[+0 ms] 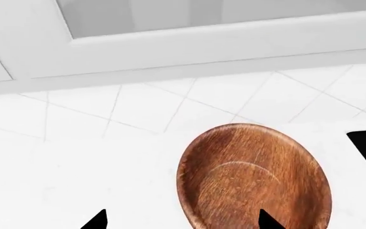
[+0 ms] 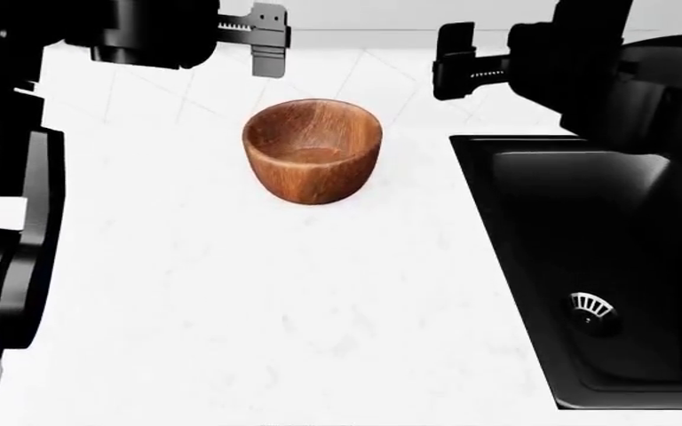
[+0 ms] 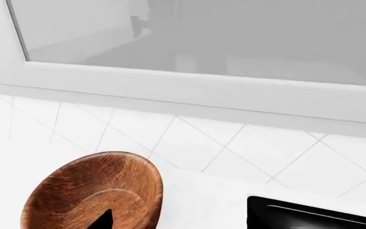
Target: Place the two vegetables and bowl onto the tray for setting up a vegetable dip station.
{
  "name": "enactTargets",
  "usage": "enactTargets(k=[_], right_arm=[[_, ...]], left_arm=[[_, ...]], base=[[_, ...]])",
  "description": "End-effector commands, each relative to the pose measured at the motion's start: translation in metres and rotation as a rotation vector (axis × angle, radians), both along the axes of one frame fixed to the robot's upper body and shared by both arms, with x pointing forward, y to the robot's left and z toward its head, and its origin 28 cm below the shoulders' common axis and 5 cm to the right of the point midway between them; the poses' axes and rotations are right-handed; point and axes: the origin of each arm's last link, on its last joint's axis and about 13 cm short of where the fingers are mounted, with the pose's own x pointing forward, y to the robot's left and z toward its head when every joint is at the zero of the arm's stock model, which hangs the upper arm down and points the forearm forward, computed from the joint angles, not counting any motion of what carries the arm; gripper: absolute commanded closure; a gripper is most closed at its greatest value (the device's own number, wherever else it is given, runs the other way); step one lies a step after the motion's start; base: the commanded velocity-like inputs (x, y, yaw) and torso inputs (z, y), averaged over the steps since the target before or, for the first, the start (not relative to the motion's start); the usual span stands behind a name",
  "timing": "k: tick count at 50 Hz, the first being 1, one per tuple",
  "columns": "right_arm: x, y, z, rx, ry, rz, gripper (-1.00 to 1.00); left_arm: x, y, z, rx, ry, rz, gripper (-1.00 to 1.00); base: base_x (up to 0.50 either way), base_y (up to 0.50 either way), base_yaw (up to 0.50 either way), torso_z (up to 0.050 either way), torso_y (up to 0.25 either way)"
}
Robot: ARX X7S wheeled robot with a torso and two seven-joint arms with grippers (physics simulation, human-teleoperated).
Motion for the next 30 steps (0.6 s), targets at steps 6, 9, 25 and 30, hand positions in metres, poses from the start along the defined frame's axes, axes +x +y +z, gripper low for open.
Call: enactTargets(k=[6,9,25,30], right_arm=[[0.003,0.001,-0.002,-0.009,0.030,-0.003,-1.00],[0.003,0.001,-0.002,-0.007,0.033,-0.003,-1.00],[0.007,-0.006,-0.008,0.020,0.044,-0.025,-1.00],[0.010,-0.005,-0.010,0.020,0.052,-0.022,-1.00]], left_arm=[[0.008,-0.002,-0.007,-0.092,0.141,-0.014,-1.00],[0.015,-0.005,-0.007,-0.120,0.158,-0.012,-1.00],[0.033,-0.012,-0.031,-0.180,0.254,0.033,-1.00],[0.033,-0.010,-0.032,-0.164,0.262,0.041,-1.00]], base=[[0.00,0.00,0.00,0.000,0.000],[0.00,0.00,0.00,0.000,0.000],[0.00,0.00,0.00,0.000,0.000],[0.00,0.00,0.00,0.000,0.000]])
